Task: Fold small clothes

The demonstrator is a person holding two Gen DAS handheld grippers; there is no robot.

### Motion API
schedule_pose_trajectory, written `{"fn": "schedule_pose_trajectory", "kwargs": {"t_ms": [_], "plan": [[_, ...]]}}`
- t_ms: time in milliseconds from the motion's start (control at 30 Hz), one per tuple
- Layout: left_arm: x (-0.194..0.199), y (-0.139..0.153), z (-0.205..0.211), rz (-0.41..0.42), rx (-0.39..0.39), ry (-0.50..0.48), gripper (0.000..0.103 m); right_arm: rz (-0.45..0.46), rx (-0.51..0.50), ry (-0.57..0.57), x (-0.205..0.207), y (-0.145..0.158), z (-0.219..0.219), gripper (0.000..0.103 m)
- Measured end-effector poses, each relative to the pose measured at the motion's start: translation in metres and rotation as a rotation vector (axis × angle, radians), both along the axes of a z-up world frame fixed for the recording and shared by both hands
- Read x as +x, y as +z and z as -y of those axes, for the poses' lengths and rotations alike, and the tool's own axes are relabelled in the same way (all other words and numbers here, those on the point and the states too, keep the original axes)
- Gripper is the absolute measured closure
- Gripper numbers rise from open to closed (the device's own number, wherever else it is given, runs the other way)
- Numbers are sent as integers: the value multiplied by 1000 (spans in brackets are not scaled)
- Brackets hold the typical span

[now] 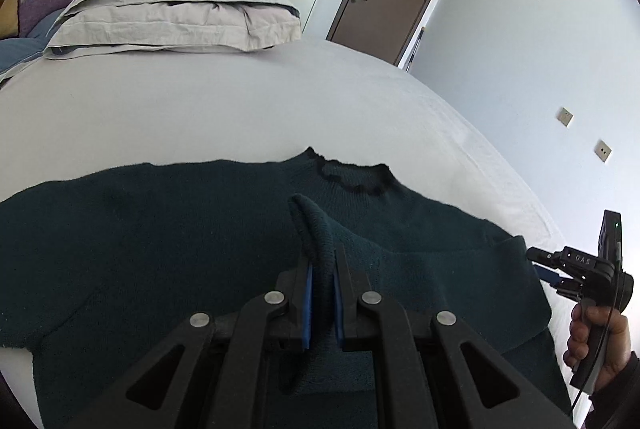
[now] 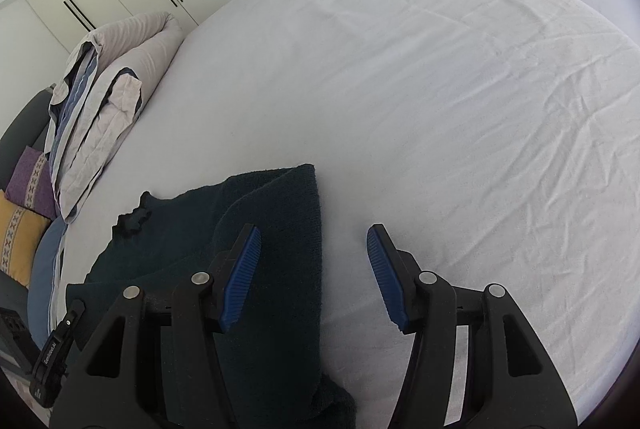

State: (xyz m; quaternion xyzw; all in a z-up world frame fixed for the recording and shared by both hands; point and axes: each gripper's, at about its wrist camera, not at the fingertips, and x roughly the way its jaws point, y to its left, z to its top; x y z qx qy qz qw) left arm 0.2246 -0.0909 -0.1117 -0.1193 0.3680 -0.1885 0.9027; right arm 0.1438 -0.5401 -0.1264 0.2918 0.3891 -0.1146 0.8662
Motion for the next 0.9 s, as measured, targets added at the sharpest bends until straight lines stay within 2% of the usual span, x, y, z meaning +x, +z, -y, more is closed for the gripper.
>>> {"fn": "schedule_pose_trajectory", "kwargs": {"t_ms": [233,267,300,333,500,600,733,833,867,900], "plan": [[2,-12,-4,-51,-34,12,94,-62,-27,-9,33,-7,-3,69],[1,-11,-4,-50,-35,8,94,-75,-47,-5,38,-7,-4,77],[0,-11,-4,-50,-38,4,94,-93,-71,6,43,-7,-5,92],[-2,-9,-4,-49,-43,1,94,-106,-87,11,46,-7,-6,96],[-11,-5,-6,-47,-75,3,94,-123,-150,17,59,-3,-10,100],[-9,-16,-6,-81,-57,20,94,-136,-179,-39,60,-6,2,103],[5,-36,-16,-164,-110,39,92,-89,-104,-11,50,-2,12,103],[4,-38,-17,-161,-115,38,91,-38,-173,68,23,17,-17,97],[4,-38,-16,-158,-114,38,91,-43,-196,95,13,20,-29,80],[4,-37,-16,-157,-113,38,91,-50,-204,108,4,21,-38,51]]}}
